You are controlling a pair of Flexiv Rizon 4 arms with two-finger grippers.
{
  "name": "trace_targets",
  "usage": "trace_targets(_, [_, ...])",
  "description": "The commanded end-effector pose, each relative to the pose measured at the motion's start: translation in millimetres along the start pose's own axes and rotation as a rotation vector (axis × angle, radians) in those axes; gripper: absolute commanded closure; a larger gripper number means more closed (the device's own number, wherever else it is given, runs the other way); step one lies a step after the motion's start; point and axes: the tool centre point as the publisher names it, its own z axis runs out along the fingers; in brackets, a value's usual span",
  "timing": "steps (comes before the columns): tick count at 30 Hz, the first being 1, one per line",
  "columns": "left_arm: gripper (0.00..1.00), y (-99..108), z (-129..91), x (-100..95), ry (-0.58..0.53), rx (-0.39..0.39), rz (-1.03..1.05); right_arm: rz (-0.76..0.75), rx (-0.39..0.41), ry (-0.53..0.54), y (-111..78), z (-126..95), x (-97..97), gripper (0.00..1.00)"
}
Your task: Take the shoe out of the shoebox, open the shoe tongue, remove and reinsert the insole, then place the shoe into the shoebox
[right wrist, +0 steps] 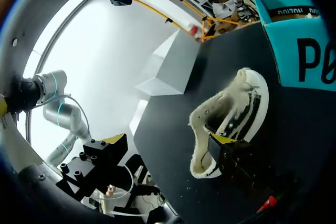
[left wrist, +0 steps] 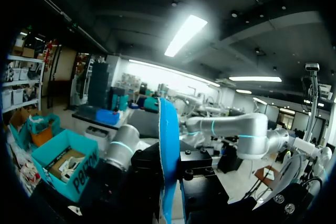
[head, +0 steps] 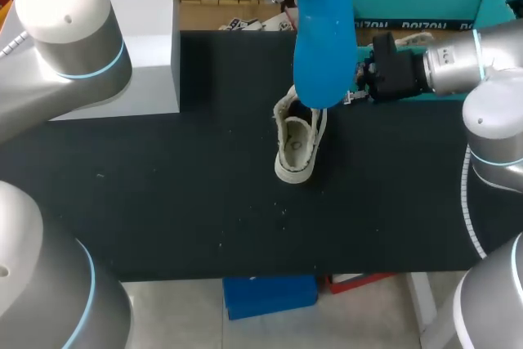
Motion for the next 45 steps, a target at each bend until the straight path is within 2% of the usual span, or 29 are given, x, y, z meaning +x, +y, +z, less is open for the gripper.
trace_targets(1, [1.00,0.6,1.7,-0.1,-0.004,0.002,0.001,0.031,0.017,0.012,1.0,-2.4,2.1,0.00])
trace_targets(9, [1.00,0.6,1.7,-0.1,-0.004,0.002,0.001,0.120,0.044,0.051,-7.7,-5.8,3.8,0.00])
trace_targets(11, [1.00,0.6,1.7,-0.1,-0.004,0.002,0.001,0.124,0.079,-0.019,-10.0,-6.5,3.7,0.00])
trace_targets(12, [1.00,0.6,1.7,-0.1,-0.004,0.002,0.001,0.083,0.101,-0.097,-10.2,-7.3,2.9,0.00])
trace_targets(21, [1.00,0.6,1.7,-0.1,-0.004,0.002,0.001,0.083,0.101,-0.097,-10.2,-7.3,2.9,0.00])
trace_targets(33, [1.00,0.6,1.7,-0.1,-0.004,0.002,0.001,0.206,0.017,0.131,-10.9,-5.4,2.0,0.00])
trace_targets(38, [1.00,0.6,1.7,-0.1,-0.004,0.002,0.001,0.214,-0.018,0.179,-10.2,-6.6,4.0,0.00])
trace_targets(41, [1.00,0.6,1.7,-0.1,-0.004,0.002,0.001,0.219,-0.049,0.311,-10.0,-6.5,8.2,0.00])
trace_targets(45, [1.00,0.6,1.7,-0.1,-0.004,0.002,0.001,0.208,-0.056,0.336,-9.6,-5.7,10.5,0.00])
